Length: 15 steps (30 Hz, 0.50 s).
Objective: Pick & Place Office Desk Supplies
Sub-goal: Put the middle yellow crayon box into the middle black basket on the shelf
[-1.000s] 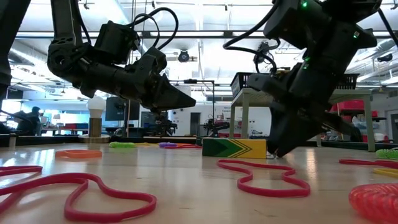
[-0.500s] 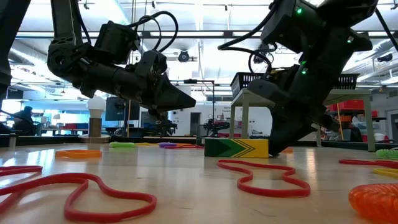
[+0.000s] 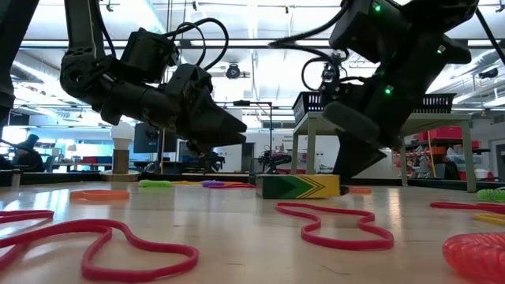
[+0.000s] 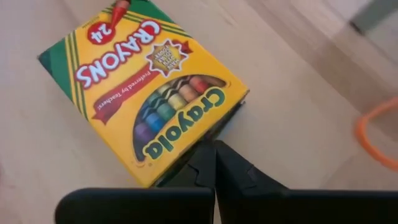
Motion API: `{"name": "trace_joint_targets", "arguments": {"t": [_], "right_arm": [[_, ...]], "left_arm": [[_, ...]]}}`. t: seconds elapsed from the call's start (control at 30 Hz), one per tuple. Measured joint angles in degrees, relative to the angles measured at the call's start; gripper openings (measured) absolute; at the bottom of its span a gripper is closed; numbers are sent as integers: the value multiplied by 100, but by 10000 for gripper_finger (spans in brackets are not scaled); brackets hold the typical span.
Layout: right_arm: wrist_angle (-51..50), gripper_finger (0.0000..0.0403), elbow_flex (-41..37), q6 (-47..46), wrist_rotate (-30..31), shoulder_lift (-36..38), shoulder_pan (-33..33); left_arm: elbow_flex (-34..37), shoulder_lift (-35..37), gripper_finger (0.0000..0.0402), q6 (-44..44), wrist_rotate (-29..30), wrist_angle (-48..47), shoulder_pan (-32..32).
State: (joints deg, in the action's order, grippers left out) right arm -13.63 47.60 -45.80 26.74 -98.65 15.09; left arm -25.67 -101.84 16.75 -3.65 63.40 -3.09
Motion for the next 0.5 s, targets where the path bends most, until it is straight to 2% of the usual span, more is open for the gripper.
{"name": "trace_joint_targets", "arguments": {"t": [0.2, 0.37, 0.43, 0.5], "right_arm": [[439, 1, 8, 731, 27, 9, 0], [678, 1, 63, 1434, 179, 9, 2], [598, 1, 164, 1361, 173, 11, -47], [386, 4, 280, 749, -50, 17, -143]], "left_arm": [[2, 2, 236, 0, 21, -53, 0], [2, 2, 252, -115, 99, -374, 0], [2, 2, 252, -135, 207, -462, 0], [2, 2, 252, -131, 268, -506, 0]]}}
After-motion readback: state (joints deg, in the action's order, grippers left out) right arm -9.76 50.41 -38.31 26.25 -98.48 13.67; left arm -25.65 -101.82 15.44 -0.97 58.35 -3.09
